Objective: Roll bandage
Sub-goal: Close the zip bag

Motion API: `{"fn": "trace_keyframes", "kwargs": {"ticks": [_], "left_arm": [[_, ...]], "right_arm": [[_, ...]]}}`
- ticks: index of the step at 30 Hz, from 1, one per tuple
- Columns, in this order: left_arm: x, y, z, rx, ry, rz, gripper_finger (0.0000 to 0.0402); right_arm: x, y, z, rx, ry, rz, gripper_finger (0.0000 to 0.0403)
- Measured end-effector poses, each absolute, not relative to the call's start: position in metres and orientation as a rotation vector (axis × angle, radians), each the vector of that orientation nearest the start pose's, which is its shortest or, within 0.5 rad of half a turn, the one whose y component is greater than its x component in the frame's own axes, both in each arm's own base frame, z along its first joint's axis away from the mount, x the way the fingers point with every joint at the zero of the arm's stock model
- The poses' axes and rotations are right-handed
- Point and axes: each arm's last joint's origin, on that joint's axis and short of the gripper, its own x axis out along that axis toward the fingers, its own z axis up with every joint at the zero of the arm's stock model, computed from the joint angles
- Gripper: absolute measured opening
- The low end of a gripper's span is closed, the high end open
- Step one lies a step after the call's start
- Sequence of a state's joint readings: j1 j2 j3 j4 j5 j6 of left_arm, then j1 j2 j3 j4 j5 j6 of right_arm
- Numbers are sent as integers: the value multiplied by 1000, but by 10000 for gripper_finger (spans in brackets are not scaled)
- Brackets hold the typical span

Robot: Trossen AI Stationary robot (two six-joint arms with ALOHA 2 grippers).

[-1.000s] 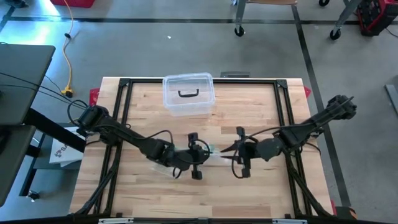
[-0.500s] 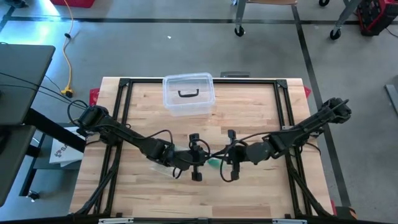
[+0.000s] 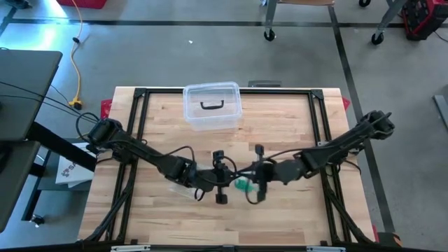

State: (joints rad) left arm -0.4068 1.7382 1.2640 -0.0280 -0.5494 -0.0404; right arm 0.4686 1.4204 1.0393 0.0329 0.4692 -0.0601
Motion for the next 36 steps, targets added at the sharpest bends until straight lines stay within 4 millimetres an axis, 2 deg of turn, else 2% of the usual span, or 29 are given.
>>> {"fn": "trace_keyframes", "kwargs": {"ticks": [2, 9, 17, 21, 27, 33, 36], "left_arm": [[364, -141, 260, 193, 446, 147, 0], [365, -140, 261, 192, 445, 149, 0], [363, -141, 257, 201, 471, 134, 0], [363, -141, 255, 203, 479, 130, 0], [363, -141, 255, 197, 477, 125, 0], [364, -140, 260, 164, 461, 152, 0], [364, -140, 260, 164, 461, 152, 0]], "right_arm": [[286, 133, 300, -199, 310, 31, 0], [288, 128, 291, -145, 386, 43, 0], [306, 125, 268, -133, 449, 52, 0], [310, 123, 264, -122, 473, 85, 0], [310, 121, 266, -128, 470, 144, 0], [297, 117, 286, -106, 416, 148, 1], [293, 116, 293, -84, 399, 150, 15]]}}
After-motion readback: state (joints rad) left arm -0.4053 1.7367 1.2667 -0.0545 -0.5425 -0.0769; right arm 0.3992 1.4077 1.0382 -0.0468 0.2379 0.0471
